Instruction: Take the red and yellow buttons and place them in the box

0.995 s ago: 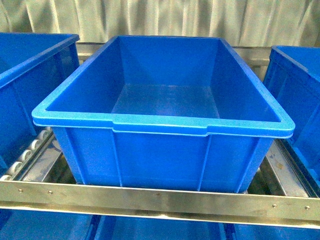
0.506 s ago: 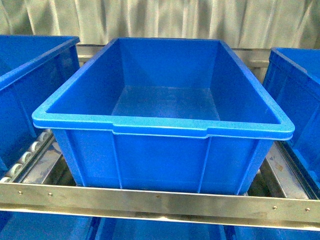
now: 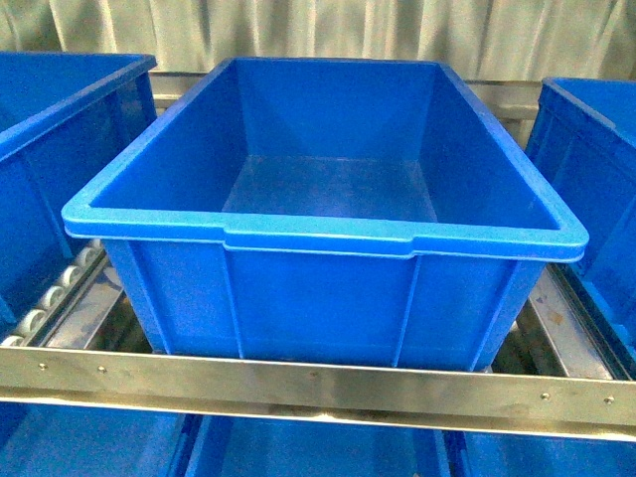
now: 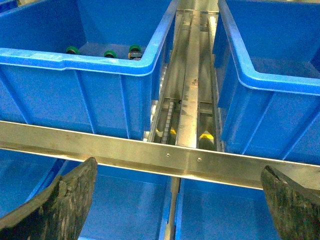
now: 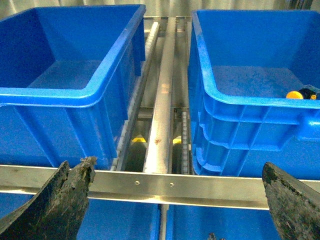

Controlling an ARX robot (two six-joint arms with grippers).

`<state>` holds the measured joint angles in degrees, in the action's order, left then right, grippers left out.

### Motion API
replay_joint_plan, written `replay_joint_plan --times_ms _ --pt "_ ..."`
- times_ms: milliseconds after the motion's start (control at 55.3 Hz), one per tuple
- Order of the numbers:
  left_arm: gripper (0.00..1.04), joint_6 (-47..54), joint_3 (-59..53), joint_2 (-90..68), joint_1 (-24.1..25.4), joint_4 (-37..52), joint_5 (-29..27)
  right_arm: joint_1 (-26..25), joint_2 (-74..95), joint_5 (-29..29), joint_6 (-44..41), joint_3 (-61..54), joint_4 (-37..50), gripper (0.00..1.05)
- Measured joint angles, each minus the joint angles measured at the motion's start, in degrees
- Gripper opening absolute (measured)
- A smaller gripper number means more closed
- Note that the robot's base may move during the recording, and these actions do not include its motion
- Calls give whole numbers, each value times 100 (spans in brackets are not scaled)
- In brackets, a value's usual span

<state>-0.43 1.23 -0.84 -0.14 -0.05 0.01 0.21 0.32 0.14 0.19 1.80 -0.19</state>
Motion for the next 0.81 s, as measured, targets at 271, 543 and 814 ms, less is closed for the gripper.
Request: replay_joint_plan --times_ms 271,543,814 --pt "97 0 0 0 0 0 -2 0 0 -2 0 0 0 99" --pt "97 0 0 0 0 0 0 0 0 0 0 0 0 99" --pt "97 0 0 0 0 0 -2 0 0 0 0 0 0 99"
